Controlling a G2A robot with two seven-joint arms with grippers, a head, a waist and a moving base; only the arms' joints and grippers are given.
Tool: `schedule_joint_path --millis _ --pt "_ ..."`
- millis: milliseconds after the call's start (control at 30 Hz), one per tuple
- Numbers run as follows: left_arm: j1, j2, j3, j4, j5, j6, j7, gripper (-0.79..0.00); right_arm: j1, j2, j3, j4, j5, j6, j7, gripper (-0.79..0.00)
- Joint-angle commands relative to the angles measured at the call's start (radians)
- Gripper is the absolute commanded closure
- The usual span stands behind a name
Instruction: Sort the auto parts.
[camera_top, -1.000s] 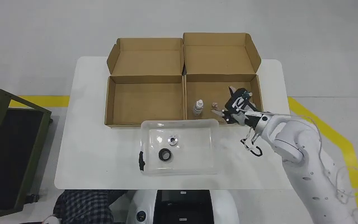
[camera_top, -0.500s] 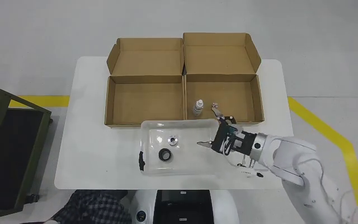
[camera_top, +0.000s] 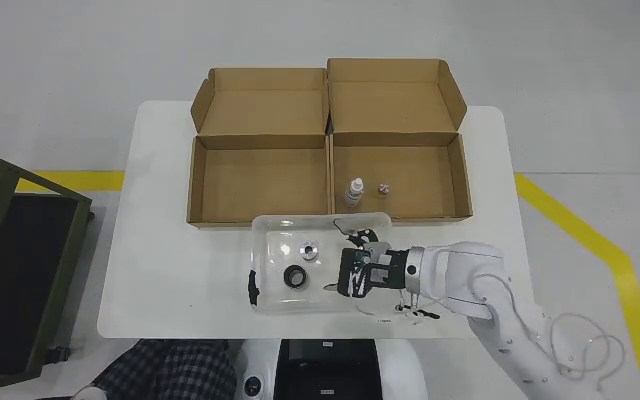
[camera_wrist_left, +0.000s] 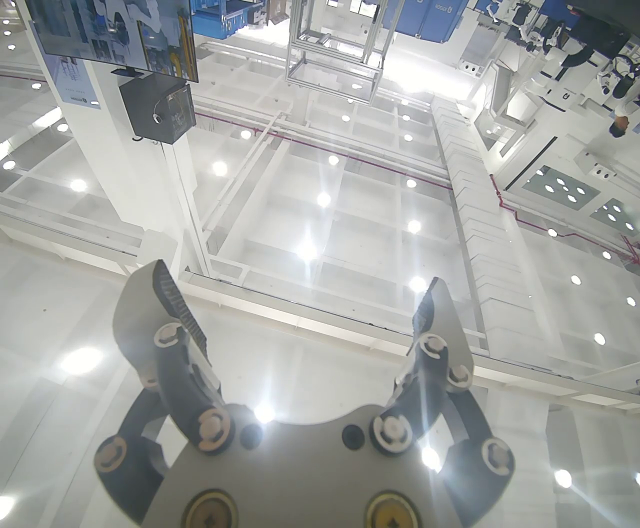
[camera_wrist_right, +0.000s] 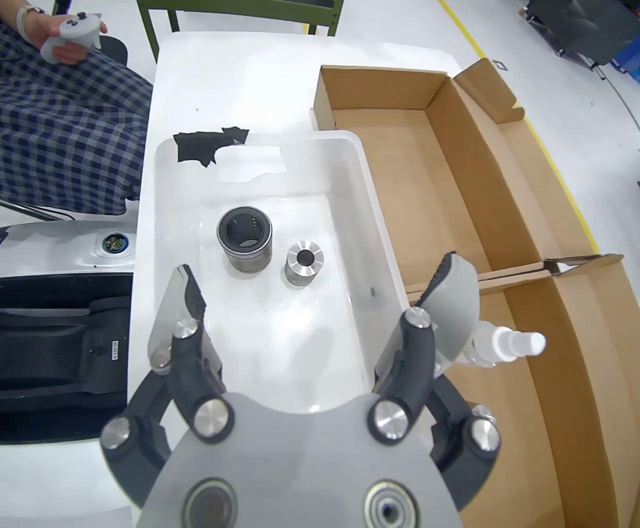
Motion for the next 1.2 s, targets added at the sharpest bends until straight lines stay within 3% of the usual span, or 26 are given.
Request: schedule_joint_path --millis 0,433,533,600,733,1167 --pt "0.0 0.0 0.0 0.0 0.0 0.0 0.0 -0.785 0.017 -0.004 -0.022 0.018 0.0 0.004 0.006 -0.727" --pt "0.0 0.0 0.0 0.0 0.0 0.0 0.0 -0.785 0.098 -0.036 -0.159 0.12 -0.054 0.061 0.024 -0.668" --pt "0.0 0.0 0.0 0.0 0.0 0.0 0.0 -0.785 0.114 -0.04 -0.167 0.136 -0.056 0.07 0.032 -0.622" --pt "0.0 0.0 0.0 0.0 0.0 0.0 0.0 -0.785 0.121 -0.042 -0.168 0.145 -0.057 0.073 0.043 -0.551" --pt "0.0 0.0 0.0 0.0 0.0 0.0 0.0 -0.785 0.136 -0.045 -0.171 0.165 -0.056 0.082 0.067 -0.517" --pt "0.0 0.0 0.0 0.0 0.0 0.0 0.0 -0.785 0.221 -0.079 -0.244 0.277 -0.048 0.124 0.084 -0.505"
